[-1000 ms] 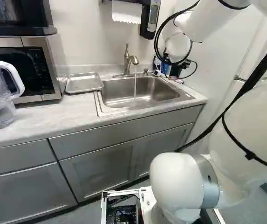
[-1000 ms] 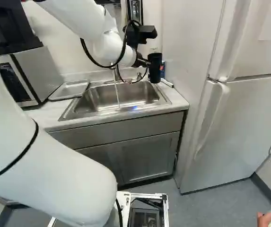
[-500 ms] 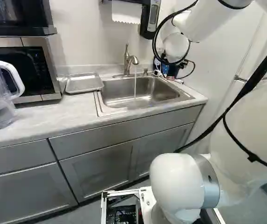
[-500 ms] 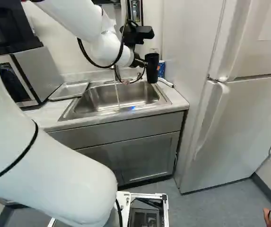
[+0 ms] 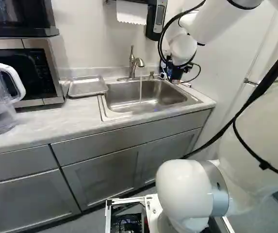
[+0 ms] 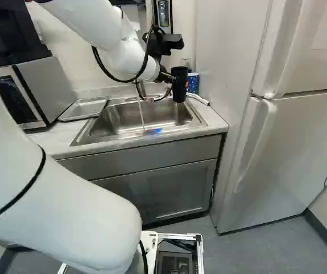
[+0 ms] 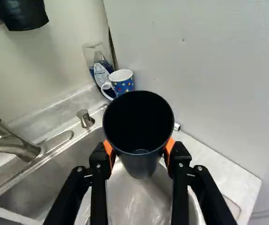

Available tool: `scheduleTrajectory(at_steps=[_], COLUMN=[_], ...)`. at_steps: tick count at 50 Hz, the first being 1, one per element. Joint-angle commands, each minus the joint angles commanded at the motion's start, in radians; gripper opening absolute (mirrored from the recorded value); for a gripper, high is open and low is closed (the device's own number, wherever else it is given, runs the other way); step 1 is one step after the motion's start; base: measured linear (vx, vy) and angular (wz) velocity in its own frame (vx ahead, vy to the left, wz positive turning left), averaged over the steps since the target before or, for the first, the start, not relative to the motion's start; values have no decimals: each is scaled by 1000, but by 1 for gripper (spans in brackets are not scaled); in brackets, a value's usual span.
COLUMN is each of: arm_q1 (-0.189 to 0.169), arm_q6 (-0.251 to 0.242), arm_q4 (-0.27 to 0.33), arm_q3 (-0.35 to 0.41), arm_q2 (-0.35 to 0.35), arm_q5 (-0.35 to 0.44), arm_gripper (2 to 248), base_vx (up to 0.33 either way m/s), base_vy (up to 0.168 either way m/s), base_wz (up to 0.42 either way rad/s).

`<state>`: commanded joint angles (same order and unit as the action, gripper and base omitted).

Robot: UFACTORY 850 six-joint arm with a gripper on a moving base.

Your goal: Rinse the cup and place it in the tray

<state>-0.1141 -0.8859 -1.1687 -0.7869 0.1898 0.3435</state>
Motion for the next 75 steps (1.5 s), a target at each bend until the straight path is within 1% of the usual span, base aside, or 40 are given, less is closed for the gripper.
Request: scheduleTrajectory(at_steps=[14,27,53,75], arm_q1=[4,4,4,-9], arm_q6=[0,0,0,0], arm_q4=[2,16,57,94], arm_q3=[2,2,2,29], arm_q2=[2,2,2,32], arm_q5=[-42,-89,-209,-318], arm_gripper=[122,122,122,122], base_vx=[0,0,0,0], base_vy=[0,0,0,0], base_wz=[0,0,0,0])
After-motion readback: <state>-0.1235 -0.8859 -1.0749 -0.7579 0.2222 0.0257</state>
